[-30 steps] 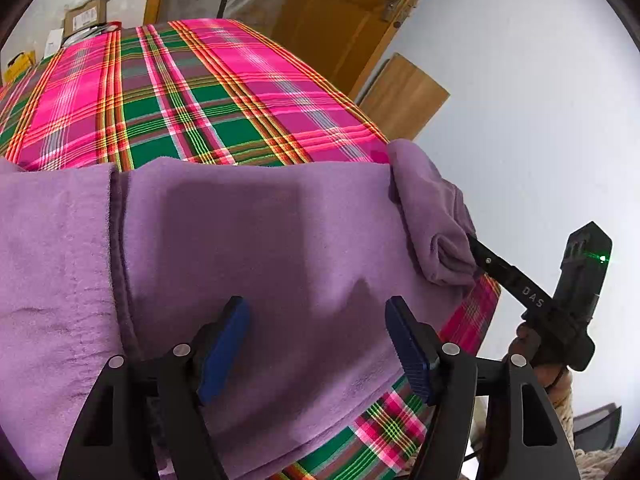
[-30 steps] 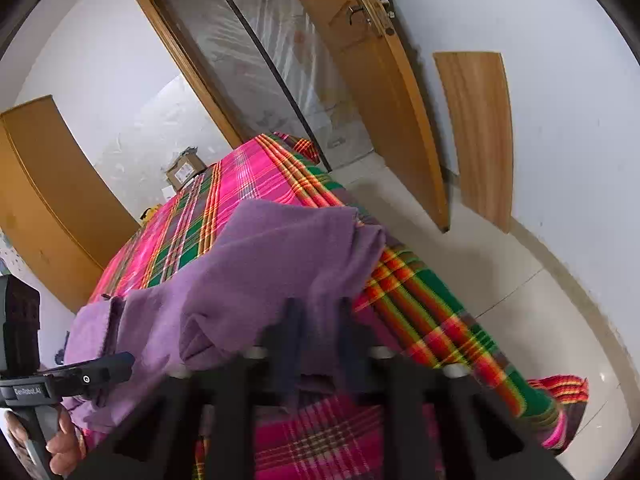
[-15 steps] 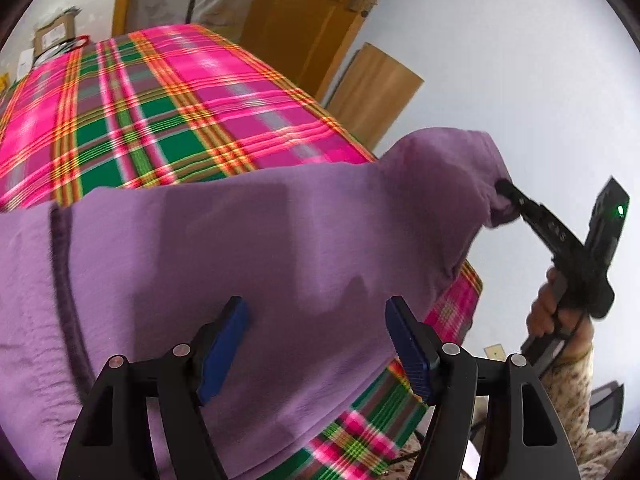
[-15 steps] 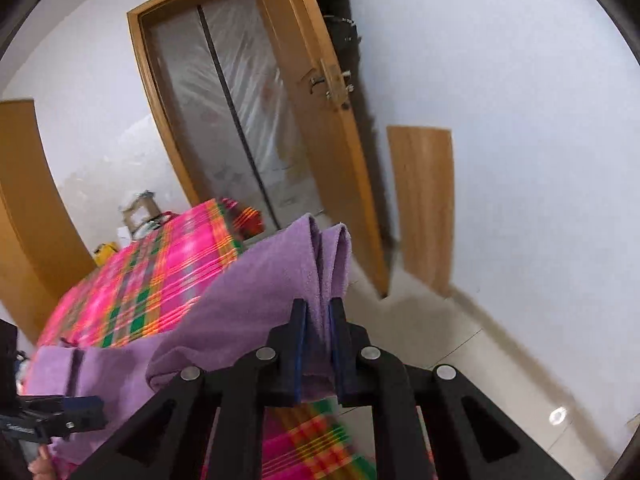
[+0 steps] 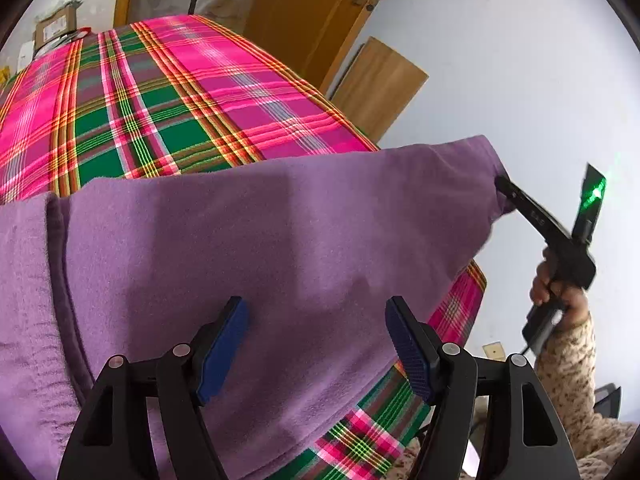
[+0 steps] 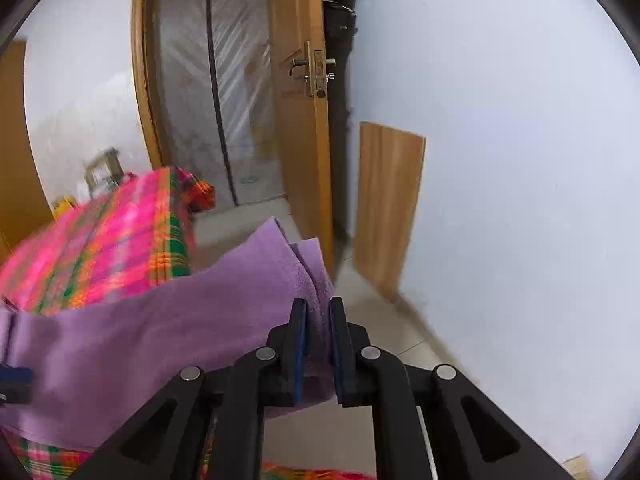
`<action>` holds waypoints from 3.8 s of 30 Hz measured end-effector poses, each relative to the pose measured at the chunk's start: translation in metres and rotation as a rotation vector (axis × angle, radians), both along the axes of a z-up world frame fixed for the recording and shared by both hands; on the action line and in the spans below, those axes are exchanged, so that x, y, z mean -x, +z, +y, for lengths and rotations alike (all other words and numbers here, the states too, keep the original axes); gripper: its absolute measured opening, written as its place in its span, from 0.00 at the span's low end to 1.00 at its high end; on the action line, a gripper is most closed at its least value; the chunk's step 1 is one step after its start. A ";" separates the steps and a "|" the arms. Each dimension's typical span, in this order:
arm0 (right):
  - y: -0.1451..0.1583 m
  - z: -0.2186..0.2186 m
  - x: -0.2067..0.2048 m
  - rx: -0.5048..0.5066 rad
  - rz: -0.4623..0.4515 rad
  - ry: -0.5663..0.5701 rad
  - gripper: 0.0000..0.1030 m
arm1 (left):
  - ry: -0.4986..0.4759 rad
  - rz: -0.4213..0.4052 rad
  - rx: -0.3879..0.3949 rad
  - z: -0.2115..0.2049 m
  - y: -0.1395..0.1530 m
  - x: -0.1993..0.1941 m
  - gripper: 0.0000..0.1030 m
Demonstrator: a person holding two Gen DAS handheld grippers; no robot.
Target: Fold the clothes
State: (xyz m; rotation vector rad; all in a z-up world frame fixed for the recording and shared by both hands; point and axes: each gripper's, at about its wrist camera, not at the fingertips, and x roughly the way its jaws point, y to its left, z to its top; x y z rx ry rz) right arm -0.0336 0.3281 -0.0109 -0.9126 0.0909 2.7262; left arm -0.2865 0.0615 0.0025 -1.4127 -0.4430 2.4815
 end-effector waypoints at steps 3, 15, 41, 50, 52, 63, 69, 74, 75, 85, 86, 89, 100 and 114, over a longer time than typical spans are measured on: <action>-0.002 -0.002 0.013 -0.057 -0.037 0.009 0.11 | 0.003 -0.002 -0.005 -0.001 -0.001 0.000 0.71; -0.012 -0.003 0.010 -0.045 -0.067 0.005 0.11 | 0.011 0.003 -0.010 -0.004 0.001 0.000 0.71; 0.037 -0.184 -0.004 0.095 -0.013 0.433 0.11 | 0.095 0.184 -0.102 -0.049 0.053 -0.062 0.71; 0.016 -0.223 0.000 0.174 -0.063 0.510 0.11 | 0.138 0.181 -0.126 -0.068 0.048 -0.074 0.71; 0.008 -0.230 0.002 0.187 -0.086 0.516 0.11 | 0.140 0.174 -0.127 -0.070 0.045 -0.074 0.71; -0.008 -0.238 0.001 0.241 -0.105 0.506 0.11 | 0.151 0.147 -0.142 -0.075 0.035 -0.073 0.72; -0.011 -0.248 0.005 0.217 -0.117 0.539 0.11 | 0.151 0.138 -0.144 -0.074 0.033 -0.071 0.72; -0.018 -0.248 0.002 0.232 -0.128 0.533 0.11 | 0.151 0.135 -0.140 -0.073 0.033 -0.070 0.72; -0.014 -0.248 0.000 0.227 -0.116 0.536 0.11 | 0.154 0.137 -0.142 -0.073 0.033 -0.070 0.72; -0.013 -0.264 -0.004 0.200 -0.131 0.583 0.11 | 0.168 0.144 -0.143 -0.076 0.035 -0.074 0.72; -0.016 -0.265 -0.003 0.201 -0.138 0.583 0.11 | 0.170 0.145 -0.143 -0.077 0.036 -0.074 0.72; -0.024 -0.267 -0.002 0.200 -0.154 0.579 0.11 | 0.179 0.148 -0.141 -0.078 0.037 -0.076 0.72; -0.009 -0.266 -0.020 0.264 -0.120 0.700 0.31 | 0.201 0.163 -0.141 -0.081 0.041 -0.080 0.72; -0.010 -0.213 -0.003 0.347 -0.099 0.542 0.26 | 0.263 0.185 -0.130 -0.093 0.050 -0.089 0.72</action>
